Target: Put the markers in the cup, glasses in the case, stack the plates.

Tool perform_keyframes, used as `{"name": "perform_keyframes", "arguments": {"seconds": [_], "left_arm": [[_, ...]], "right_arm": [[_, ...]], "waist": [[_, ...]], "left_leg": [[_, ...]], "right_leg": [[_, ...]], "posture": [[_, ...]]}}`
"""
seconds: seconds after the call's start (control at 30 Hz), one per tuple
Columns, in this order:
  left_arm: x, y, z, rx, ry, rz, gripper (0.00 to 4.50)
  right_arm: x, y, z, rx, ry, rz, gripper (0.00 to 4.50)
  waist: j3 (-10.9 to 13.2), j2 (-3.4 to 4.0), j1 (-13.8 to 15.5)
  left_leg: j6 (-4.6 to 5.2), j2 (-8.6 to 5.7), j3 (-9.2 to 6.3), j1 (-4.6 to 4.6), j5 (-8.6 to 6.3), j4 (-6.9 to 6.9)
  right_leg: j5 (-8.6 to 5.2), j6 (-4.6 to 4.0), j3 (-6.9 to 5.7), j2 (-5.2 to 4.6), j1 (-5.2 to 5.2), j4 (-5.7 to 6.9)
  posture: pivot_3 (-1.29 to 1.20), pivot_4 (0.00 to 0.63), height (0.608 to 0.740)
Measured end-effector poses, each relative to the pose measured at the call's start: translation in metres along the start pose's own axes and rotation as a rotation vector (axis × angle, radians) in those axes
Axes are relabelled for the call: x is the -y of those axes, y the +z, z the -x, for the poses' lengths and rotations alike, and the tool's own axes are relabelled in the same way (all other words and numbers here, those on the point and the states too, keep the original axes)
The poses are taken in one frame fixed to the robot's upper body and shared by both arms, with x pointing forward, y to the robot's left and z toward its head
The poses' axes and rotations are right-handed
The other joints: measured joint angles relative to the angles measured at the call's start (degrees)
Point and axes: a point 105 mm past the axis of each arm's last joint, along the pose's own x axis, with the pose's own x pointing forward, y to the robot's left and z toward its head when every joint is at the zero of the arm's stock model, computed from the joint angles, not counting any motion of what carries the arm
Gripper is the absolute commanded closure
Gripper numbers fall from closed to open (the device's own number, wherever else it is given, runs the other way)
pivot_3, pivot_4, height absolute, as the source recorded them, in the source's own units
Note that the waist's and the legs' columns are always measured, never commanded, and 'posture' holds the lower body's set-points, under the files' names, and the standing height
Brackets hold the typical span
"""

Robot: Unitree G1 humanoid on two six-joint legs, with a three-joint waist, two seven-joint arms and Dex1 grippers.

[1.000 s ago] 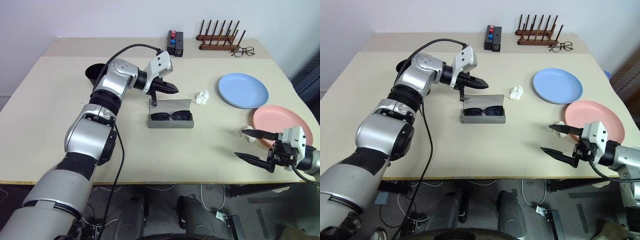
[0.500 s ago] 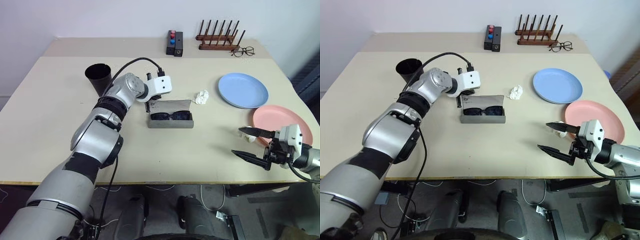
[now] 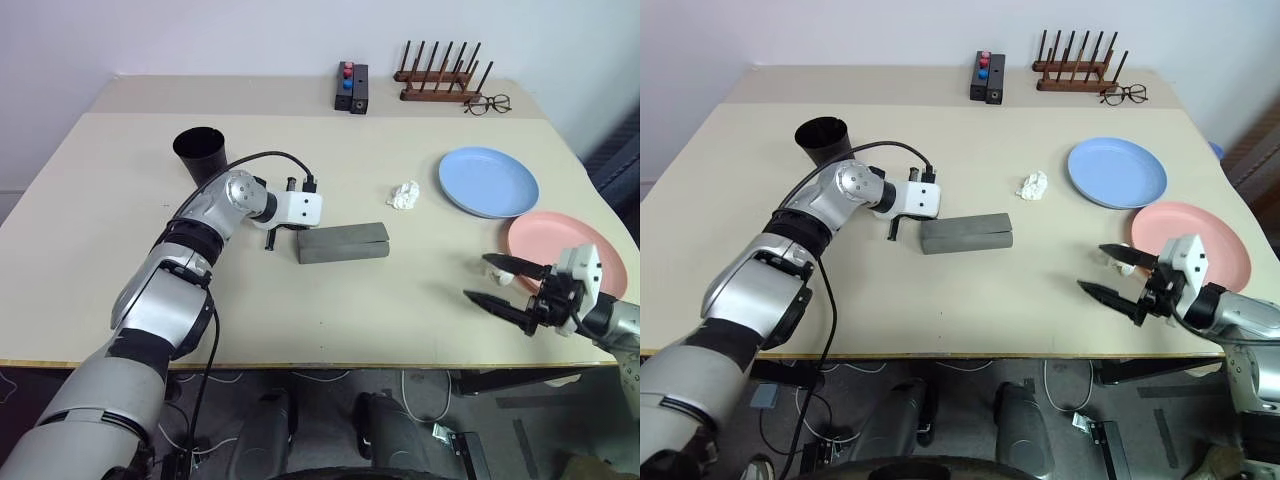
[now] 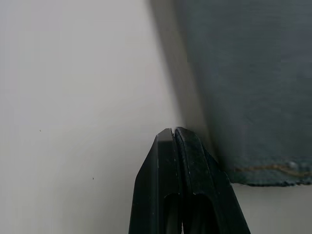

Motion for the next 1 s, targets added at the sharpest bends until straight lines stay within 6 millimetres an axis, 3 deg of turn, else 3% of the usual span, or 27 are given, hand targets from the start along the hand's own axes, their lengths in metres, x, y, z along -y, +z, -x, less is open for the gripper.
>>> {"name": "perform_keyframes", "arguments": {"seconds": [0.13,0.27,0.4,0.53,0.7,0.87,1.0], "left_arm": [[-0.018,0.016,-0.004,0.121,0.182,0.100,4.48],[-0.058,0.040,0.027,0.353,0.410,0.256,4.48],[-0.064,0.068,0.043,0.541,0.419,0.310,4.48],[-0.034,0.103,0.037,0.739,0.242,0.406,2.58],[0.001,0.123,0.030,0.799,0.059,0.449,0.05],[0.004,0.138,0.034,0.831,0.022,0.461,0.05],[0.004,0.143,0.029,0.835,0.018,0.491,0.05]], "right_arm": [[0.026,0.008,0.008,0.036,-0.236,-0.033,0.45],[0.041,0.027,0.024,0.058,-0.416,0.018,0.45],[0.045,0.020,0.038,-0.027,-0.494,-0.003,0.45],[0.038,0.011,0.048,-0.132,-0.430,0.020,0.45],[0.042,-0.001,0.060,-0.206,-0.425,0.047,0.45],[0.053,-0.018,0.071,-0.293,-0.431,0.073,0.45],[0.061,-0.043,0.074,-0.358,-0.430,0.048,0.45]], "waist": [[0.0,0.01,1.1],[0.0,0.01,1.1],[0.0,0.04,1.1],[0.0,0.09,1.0],[0.0,0.12,0.5],[0.0,0.13,0.5],[-0.1,0.14,0.5]], "left_leg": [[0.00,0.00,0.00,-0.08,0.00,0.02],[0.00,-0.04,0.04,-0.12,0.00,-0.02],[0.01,-0.05,0.05,-0.08,0.00,-0.01],[0.01,-0.04,0.05,-0.06,0.01,-0.01],[0.01,-0.02,0.04,0.01,0.01,0.00],[0.02,-0.03,0.04,0.04,0.01,0.01],[0.02,-0.04,0.05,0.05,0.01,0.02]], "right_leg": [[0.01,0.01,0.00,-0.02,-0.09,0.01],[0.03,0.06,0.00,0.00,-0.19,0.07],[0.02,0.04,0.00,0.01,-0.11,0.07],[0.01,0.01,0.02,0.03,-0.07,0.03],[-0.09,-0.17,0.04,0.08,-0.03,0.06],[-0.09,-0.18,0.04,0.08,0.02,0.01],[-0.10,-0.18,0.04,0.08,0.04,-0.01]], "posture": [[0.00,0.150,0.740],[0.00,0.150,0.740],[0.00,0.150,0.740],[0.00,0.150,0.740],[0.00,0.150,0.740],[0.00,0.150,0.740],[0.00,0.150,0.740]]}}
